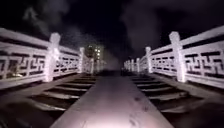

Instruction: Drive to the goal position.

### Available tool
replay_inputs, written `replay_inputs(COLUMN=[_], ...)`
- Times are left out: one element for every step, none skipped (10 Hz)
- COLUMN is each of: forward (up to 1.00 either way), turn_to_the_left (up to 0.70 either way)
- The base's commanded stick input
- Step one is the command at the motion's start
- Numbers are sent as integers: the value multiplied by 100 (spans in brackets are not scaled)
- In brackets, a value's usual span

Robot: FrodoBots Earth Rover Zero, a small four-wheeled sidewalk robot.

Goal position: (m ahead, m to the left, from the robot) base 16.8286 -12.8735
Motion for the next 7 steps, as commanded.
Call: replay_inputs(forward=[70,70,70,70,70,70,70], turn_to_the_left=[0,0,0,0,0,0,0])
